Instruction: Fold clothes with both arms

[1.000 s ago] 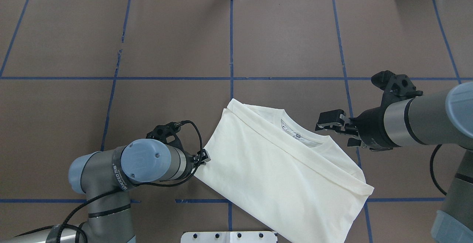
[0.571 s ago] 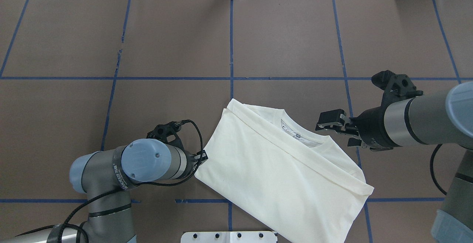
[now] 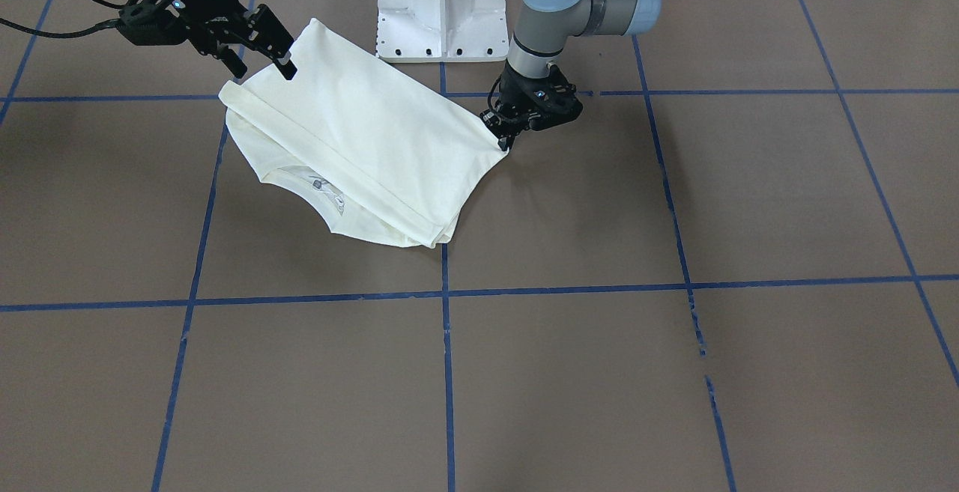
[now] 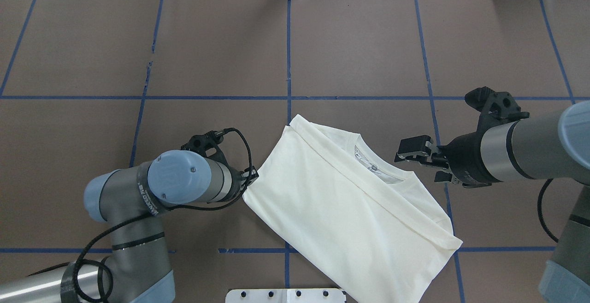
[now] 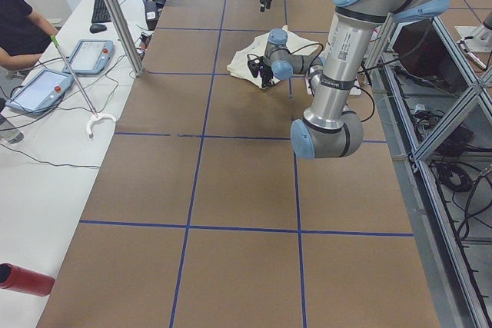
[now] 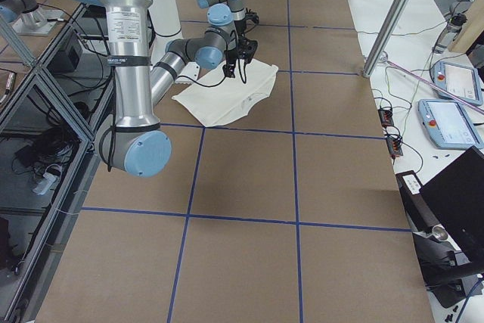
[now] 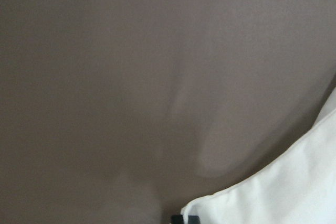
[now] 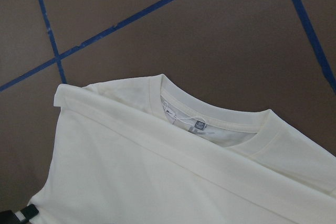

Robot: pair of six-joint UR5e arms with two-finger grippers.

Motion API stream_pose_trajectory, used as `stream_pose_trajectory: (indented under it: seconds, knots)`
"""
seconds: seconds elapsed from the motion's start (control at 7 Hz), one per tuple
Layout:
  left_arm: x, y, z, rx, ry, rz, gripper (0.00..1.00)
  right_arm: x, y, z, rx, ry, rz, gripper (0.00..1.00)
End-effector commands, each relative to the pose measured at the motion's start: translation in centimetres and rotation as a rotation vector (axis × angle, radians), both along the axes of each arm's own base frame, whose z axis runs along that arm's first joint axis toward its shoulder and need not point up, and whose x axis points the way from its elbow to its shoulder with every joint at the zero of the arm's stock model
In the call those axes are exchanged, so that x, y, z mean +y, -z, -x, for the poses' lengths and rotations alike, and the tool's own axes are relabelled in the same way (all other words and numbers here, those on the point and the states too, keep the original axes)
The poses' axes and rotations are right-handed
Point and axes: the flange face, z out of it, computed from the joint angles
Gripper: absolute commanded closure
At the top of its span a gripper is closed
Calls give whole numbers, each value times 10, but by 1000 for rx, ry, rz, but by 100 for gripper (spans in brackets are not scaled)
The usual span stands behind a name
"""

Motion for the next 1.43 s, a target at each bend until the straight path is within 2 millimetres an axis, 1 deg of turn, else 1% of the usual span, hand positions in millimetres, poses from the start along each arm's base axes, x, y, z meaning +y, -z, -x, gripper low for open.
stream_pose_trajectory:
  seconds: [0.0, 0.14, 0.29, 0.43, 0.57, 0.71, 0.86, 1.0, 1.14, 1.29]
  knots:
    - [-93, 4, -6, -50, 98, -13, 100, -7, 0, -7, -2, -18, 1, 0]
    - [-139, 3, -8, -75, 134, -27, 100, -11, -2, -9, 2, -27, 4, 0]
    - [-174, -7, 11, -104, 152, -66, 100, -15, -4, -10, 7, -36, 7, 0]
    - [-209, -16, 40, -141, 170, -100, 100, -18, -9, -7, 18, -42, 9, 0]
    - [-240, -17, 59, -175, 175, -138, 100, -22, -12, -6, 25, -48, 12, 0]
    - [-268, -7, 54, -180, 178, -162, 100, -29, -11, 1, 25, -49, 5, 0]
    - [-297, -7, 24, -118, 188, -215, 100, -32, -13, 5, 31, -50, 6, 0]
    - [-315, -10, 5, -93, 193, -241, 100, -33, -14, 5, 34, -51, 8, 0]
    - [-321, -14, 9, -116, 175, -274, 100, -33, -14, 6, 34, -52, 9, 0]
    - [-325, -14, 13, -126, 203, -304, 100, -33, -15, 6, 35, -52, 10, 0]
